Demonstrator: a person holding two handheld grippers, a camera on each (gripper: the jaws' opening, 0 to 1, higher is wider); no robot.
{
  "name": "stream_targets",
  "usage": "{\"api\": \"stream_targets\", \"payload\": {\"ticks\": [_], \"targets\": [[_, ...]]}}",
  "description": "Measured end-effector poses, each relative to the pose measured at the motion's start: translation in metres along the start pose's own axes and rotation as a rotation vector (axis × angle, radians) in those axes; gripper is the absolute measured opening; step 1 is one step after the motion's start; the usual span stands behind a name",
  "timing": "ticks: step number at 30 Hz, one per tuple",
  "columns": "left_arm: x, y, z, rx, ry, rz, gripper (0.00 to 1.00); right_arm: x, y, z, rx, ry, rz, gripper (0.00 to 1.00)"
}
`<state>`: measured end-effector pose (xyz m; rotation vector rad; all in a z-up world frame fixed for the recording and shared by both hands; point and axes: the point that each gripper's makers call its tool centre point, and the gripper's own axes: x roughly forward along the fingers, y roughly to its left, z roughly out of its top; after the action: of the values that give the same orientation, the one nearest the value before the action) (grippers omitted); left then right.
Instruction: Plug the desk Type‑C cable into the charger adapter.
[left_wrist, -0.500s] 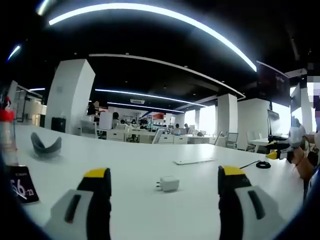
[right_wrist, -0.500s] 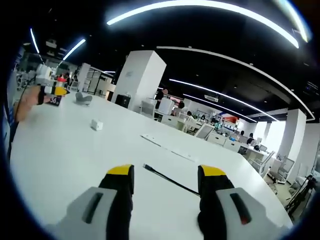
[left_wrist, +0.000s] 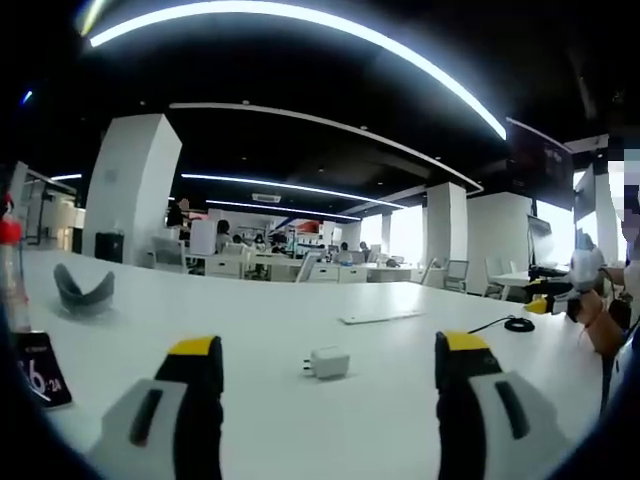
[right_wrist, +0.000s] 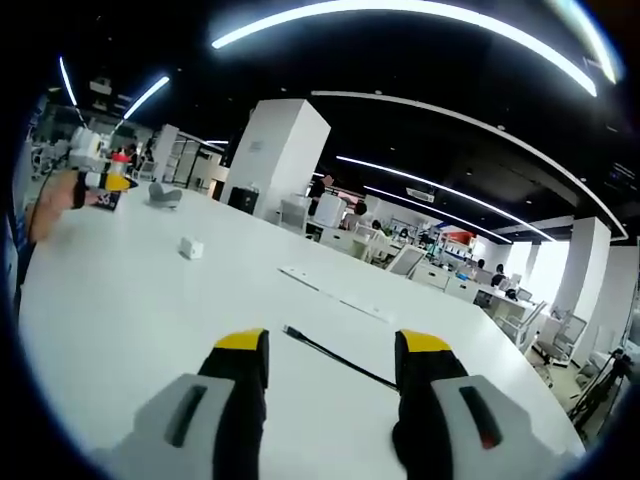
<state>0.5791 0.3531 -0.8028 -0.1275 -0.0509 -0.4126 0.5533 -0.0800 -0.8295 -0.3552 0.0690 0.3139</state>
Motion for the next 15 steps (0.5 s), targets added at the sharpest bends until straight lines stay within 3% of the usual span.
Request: {"api": "stream_targets", "payload": {"ticks": [15], "targets": [[-0.0027,0.0006,0.0017,0.006,-0.004,0.005,0.86,-0.0014,0.0010,-0.0020,-0.005,0.009,0.007,0.51]]}}
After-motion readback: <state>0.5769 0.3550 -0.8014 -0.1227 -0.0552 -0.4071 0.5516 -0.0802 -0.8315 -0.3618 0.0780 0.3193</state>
